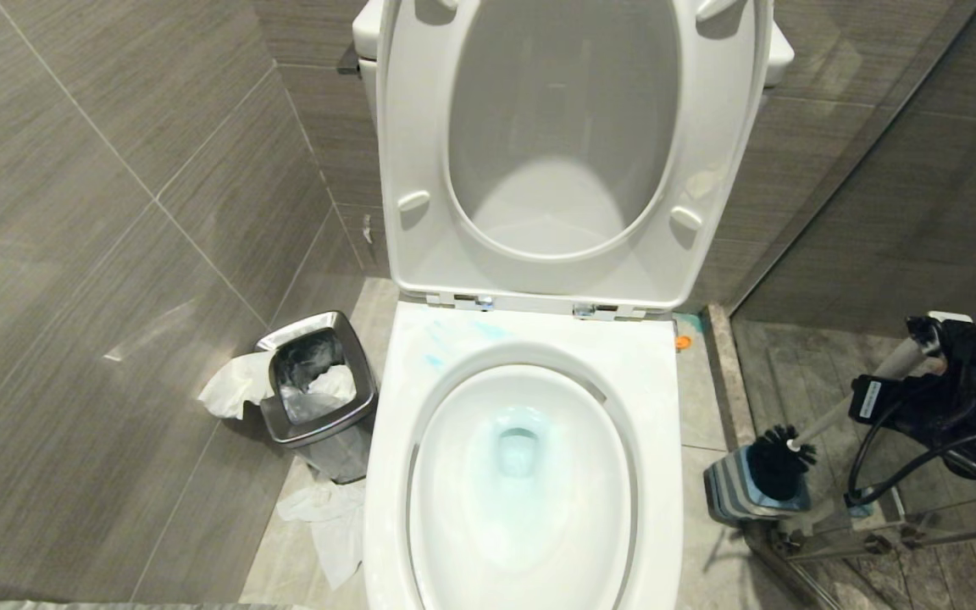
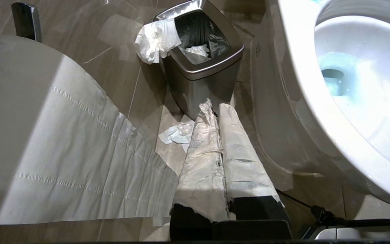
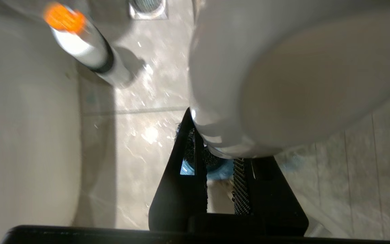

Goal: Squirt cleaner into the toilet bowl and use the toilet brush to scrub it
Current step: Put the toilet brush back

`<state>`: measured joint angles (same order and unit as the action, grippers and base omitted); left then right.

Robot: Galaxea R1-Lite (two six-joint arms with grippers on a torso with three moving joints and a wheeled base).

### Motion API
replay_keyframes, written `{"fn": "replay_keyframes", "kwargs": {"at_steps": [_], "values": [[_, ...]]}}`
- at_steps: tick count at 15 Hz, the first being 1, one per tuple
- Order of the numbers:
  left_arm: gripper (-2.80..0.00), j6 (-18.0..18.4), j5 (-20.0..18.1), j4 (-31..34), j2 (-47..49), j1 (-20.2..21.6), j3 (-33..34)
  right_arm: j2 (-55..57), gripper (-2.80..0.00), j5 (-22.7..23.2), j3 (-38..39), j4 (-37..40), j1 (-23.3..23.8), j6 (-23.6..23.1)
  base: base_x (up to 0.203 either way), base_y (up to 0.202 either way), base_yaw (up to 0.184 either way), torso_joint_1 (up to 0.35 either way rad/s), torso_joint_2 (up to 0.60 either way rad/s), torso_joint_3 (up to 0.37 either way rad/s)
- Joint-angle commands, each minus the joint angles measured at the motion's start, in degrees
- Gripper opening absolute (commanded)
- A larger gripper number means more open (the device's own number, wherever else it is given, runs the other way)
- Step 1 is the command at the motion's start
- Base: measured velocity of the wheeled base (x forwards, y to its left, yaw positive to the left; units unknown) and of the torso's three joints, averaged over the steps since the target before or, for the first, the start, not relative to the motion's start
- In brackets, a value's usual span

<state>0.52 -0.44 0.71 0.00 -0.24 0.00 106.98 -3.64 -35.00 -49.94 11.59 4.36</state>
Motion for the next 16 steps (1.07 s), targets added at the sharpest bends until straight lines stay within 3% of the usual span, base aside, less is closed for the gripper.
{"fn": "replay_keyframes", "kwargs": {"at_steps": [1,5,11,15,16], "values": [[-2.80,0.01,0.00,0.00,0.00,-0.02,0.09,2.00,-2.80,0.93,0.67,-0.33,1.30,-0.14,0.000,0.000,0.000,0.000,0.00,0.000],[-2.80,0.01,0.00,0.00,0.00,-0.02,0.09,3.12,-2.80,1.36,2.84,-0.70,1.24,-0.14,0.000,0.000,0.000,0.000,0.00,0.000],[-2.80,0.01,0.00,0.00,0.00,-0.02,0.09,13.26,-2.80,1.18,5.37,-16.26,1.24,-2.54,0.000,0.000,0.000,0.000,0.00,0.000],[-2.80,0.01,0.00,0.00,0.00,-0.02,0.09,14.75,-2.80,1.18,6.00,-18.53,1.24,-2.95,0.000,0.000,0.000,0.000,0.00,0.000],[-2.80,0.01,0.00,0.00,0.00,-0.02,0.09,14.66,-1.56,1.18,6.25,-18.61,1.24,-2.95,0.000,0.000,0.000,0.000,0.00,0.000]]}}
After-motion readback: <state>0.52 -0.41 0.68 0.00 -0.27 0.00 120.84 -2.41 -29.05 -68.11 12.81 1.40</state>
